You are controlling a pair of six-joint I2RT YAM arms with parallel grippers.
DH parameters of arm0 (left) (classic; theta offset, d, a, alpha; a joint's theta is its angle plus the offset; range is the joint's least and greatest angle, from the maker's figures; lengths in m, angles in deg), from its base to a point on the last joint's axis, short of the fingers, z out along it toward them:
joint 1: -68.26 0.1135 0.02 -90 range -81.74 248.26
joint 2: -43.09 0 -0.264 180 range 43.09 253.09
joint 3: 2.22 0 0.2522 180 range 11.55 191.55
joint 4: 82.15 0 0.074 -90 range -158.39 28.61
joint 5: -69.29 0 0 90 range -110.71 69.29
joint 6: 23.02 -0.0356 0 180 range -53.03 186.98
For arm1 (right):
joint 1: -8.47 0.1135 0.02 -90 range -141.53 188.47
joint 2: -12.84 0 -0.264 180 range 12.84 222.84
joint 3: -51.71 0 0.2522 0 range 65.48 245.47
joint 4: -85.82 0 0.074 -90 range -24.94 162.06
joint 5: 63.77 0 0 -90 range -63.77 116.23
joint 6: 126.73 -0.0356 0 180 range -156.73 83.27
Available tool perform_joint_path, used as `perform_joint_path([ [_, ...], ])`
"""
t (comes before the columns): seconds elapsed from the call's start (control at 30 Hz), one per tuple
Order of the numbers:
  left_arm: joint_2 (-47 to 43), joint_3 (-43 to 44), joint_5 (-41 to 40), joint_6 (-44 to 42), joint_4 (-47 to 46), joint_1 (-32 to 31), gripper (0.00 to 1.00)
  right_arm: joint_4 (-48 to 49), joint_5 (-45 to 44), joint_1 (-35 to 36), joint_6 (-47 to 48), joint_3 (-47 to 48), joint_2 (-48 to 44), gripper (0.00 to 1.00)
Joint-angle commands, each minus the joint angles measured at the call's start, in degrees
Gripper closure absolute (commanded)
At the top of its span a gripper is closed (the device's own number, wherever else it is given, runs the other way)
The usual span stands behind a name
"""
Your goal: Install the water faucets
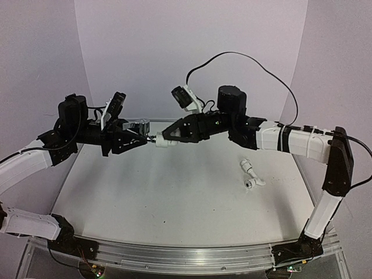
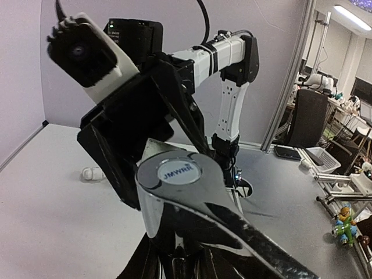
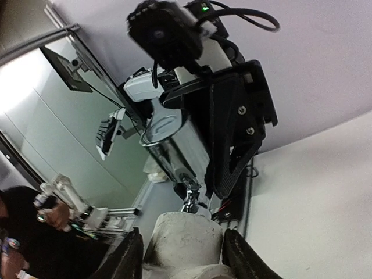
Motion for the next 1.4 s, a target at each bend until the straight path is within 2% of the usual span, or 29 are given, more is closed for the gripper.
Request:
perform_joint_path([
  [0.0, -4.4, -2.9, -13.1, 0.9, -6.1, -0.5, 1.0, 0.9, -5.4, -5.3, -6.0, -4.7, -8.0, 0.24],
  [0.1, -4.7, -3.7, -21.5, 13.3, -6.2, -0.3, 1.0, -13.7, -18.8, -6.6, 14.6, -6.8, -12.9, 0.06],
  [0.13, -4.6, -3.9, -22.7, 17.1, -6.2, -0.3, 1.0, -17.4, -23.0, -6.7, 20.0, -7.4, -14.2, 0.03],
  [0.23, -3.9, -4.3, -23.2, 27.2, -6.2, -0.2, 1.0, -21.1, -32.5, -6.3, 36.5, -10.0, -17.8, 0.02],
  [0.33, -1.6, -3.3, -21.4, 38.8, -6.1, 0.3, 1.0, -20.5, -37.4, -4.3, 54.0, -13.5, -21.5, 0.02],
  [0.47, 3.5, 0.6, -14.2, 54.4, -5.7, 0.9, 1.0, -16.9, -45.3, 1.6, 76.7, -17.3, -23.5, 0.02],
  [0.53, 6.1, 2.6, -10.0, 60.9, -5.8, 1.0, 1.0, -12.8, -47.8, 3.9, 85.8, -19.2, -23.5, 0.02],
  [0.6, 7.9, 3.9, -6.6, 65.5, -5.7, 1.0, 1.0, -11.3, -48.5, 4.9, 90.6, -18.4, -21.8, 0.02],
  [0.73, 7.2, 4.4, -5.3, 66.3, -5.8, 1.0, 1.0, -11.5, -48.3, 5.4, 92.3, -14.2, -16.8, 0.03],
  [0.83, 7.3, 4.3, -4.4, 66.1, -5.7, 1.0, 1.0, -11.6, -47.1, 5.5, 88.2, -10.5, -13.5, 0.08],
  [0.9, 7.5, 3.7, -4.1, 65.6, -5.7, 1.0, 1.0, -11.6, -45.4, 5.4, 85.6, -9.0, -11.7, 0.15],
  [0.97, 7.5, 3.3, -4.0, 64.7, -5.8, 0.9, 1.0, -11.7, -44.6, 5.4, 81.9, -7.2, -10.1, 0.26],
  [1.1, 7.0, 3.4, -3.0, 59.9, -5.8, 0.9, 1.0, -13.1, -42.7, 5.4, 74.0, -4.1, -8.4, 0.6],
  [1.23, 4.9, 3.3, -2.4, 48.4, -5.8, 0.9, 1.0, -18.1, -33.4, 4.2, 65.0, -2.0, -7.8, 0.92],
  [1.3, 3.6, 3.4, -1.8, 40.5, -5.8, 0.9, 1.0, -18.7, -25.8, 2.5, 56.1, -1.5, -7.6, 1.0],
  [1.37, 2.1, 3.1, 0.1, 30.1, -5.8, 0.9, 1.0, -18.6, -12.3, 0.0, 45.7, -0.5, -6.7, 1.0],
])
